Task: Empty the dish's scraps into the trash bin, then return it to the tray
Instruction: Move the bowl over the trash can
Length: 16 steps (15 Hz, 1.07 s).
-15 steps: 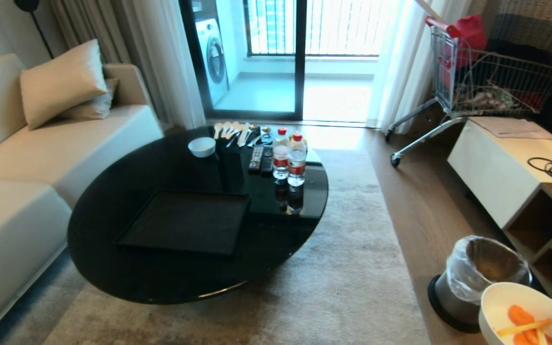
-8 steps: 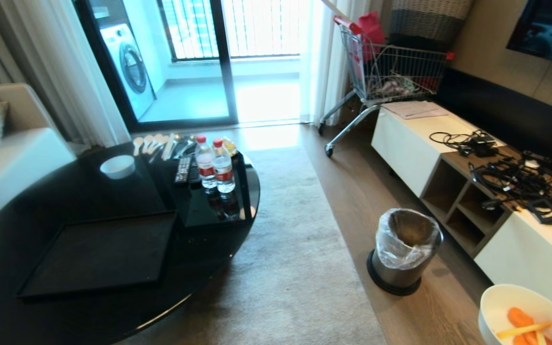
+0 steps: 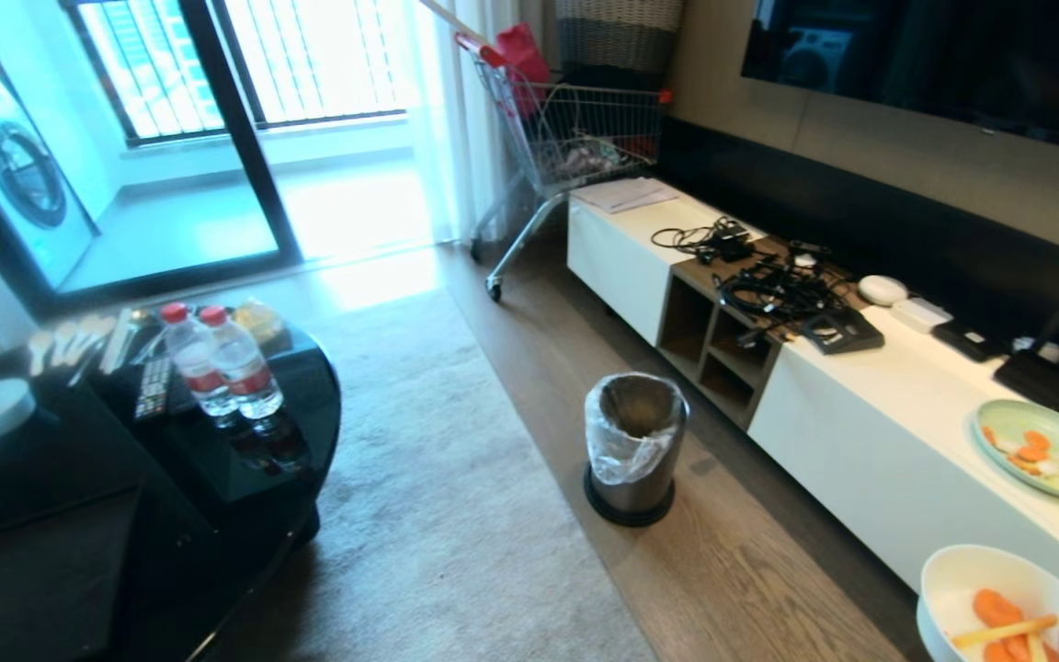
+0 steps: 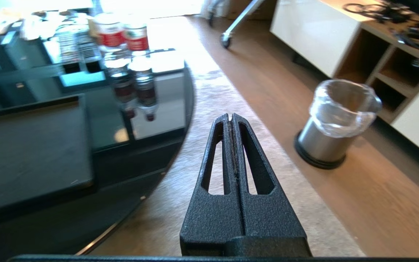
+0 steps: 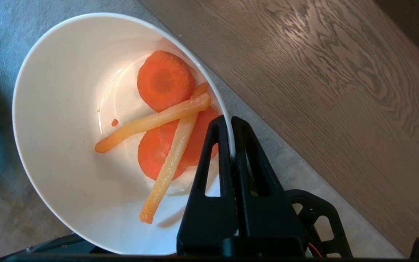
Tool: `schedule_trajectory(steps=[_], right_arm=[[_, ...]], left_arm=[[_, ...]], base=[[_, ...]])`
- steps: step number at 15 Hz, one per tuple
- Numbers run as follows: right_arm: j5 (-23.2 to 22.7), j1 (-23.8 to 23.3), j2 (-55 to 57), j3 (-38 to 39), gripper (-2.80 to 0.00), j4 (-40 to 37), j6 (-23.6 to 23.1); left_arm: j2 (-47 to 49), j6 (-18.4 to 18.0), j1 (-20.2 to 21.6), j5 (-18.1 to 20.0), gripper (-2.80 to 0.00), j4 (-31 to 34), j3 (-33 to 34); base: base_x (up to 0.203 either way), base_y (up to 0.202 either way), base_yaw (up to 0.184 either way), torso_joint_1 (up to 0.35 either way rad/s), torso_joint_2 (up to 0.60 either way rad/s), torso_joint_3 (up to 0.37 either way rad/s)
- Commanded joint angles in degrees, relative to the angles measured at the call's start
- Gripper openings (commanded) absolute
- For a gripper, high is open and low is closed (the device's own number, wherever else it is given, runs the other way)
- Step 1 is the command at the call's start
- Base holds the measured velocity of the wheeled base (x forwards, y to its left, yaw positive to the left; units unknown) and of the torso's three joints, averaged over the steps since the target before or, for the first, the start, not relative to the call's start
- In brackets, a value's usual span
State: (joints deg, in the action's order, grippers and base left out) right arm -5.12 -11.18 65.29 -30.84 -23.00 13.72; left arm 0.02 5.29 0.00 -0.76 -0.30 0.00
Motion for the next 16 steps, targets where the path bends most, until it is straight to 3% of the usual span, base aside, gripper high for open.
schedule_trajectory(steps=[1,5,16], right_arm=[[-0.1,0.0,0.1,0.2,-2.80,-0.1,0.1],[-0.1,0.0,0.1,-0.2,-2.80,0.3,0.0],[-0.2,0.7,-0.7,0.1,-2.80,0.3,-0.5]], left_arm=[[0.0,0.1,0.0,0.0,-2.80,0.0,0.0],[0.0,0.1,0.0,0.0,-2.80,0.0,0.0],[0.0,0.1,0.0,0.0,-2.80,0.0,0.0]], base=[[0.001,0.012,-0.170,0.000,0.00,0.003],[0.001,0.007,-0.114,0.003,0.00,0.002],[0.000,0.000,0.000,0.000,0.00,0.000]])
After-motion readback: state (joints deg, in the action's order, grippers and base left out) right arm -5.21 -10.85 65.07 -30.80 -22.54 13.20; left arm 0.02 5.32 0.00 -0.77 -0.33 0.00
